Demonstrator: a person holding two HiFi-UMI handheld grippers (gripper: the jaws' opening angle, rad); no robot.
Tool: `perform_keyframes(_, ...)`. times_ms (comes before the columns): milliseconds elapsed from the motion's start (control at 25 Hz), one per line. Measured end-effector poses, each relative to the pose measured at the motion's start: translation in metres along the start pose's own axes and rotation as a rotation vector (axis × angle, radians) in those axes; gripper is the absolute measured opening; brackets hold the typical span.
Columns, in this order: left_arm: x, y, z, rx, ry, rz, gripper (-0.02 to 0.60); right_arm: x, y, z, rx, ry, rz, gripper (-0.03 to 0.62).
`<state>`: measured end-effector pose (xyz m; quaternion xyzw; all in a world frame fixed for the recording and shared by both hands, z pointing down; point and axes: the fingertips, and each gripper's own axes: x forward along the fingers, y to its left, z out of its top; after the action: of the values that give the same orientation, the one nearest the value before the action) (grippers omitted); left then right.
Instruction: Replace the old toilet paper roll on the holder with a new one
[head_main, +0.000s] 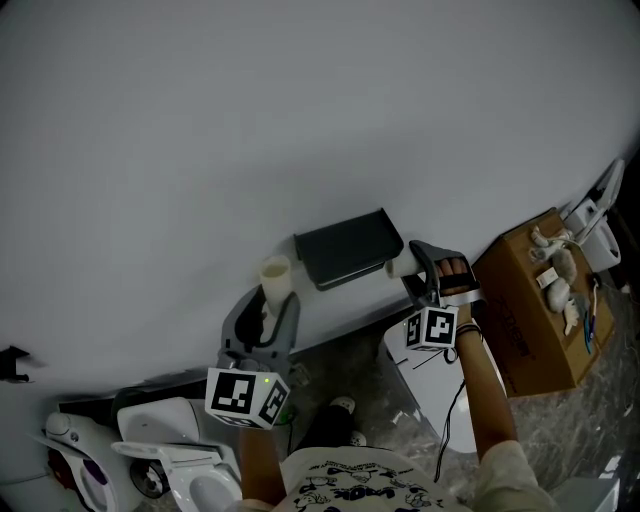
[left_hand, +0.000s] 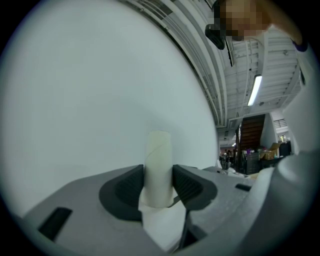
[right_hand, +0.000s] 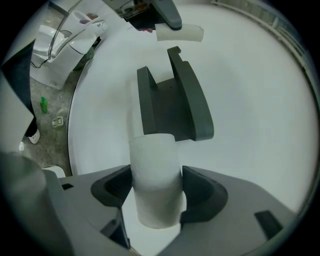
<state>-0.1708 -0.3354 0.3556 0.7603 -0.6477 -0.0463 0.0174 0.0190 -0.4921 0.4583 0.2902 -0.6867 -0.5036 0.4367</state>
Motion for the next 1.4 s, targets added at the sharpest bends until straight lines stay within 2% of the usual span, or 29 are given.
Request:
perform_keyframes(600,-0.013,0.001,0.002,0.006,0.001,0.031,0.183,-0.001,0.013,0.039,-0.028,-0.089,0.017,0.317)
perform_keyframes(880,-0.025,0.003,0.001,0.006,0.0,0.055,0.183,-0.005,0.013,0.049,0.014,-0.094,-0.01,0.316)
perform_keyframes(1160,-0.037,0.004,0.0,0.003,-0.001,0.077,0.183,-0.003,0.013,0.06,-0.012,-0.099,-0.041,0.316)
perform_keyframes(1400,-0.046,0.002,0.0,0.008,-0.004,0.097,0.183,-0.006,0.019,0.079,-0.059,-0.148,-0.049,0.316)
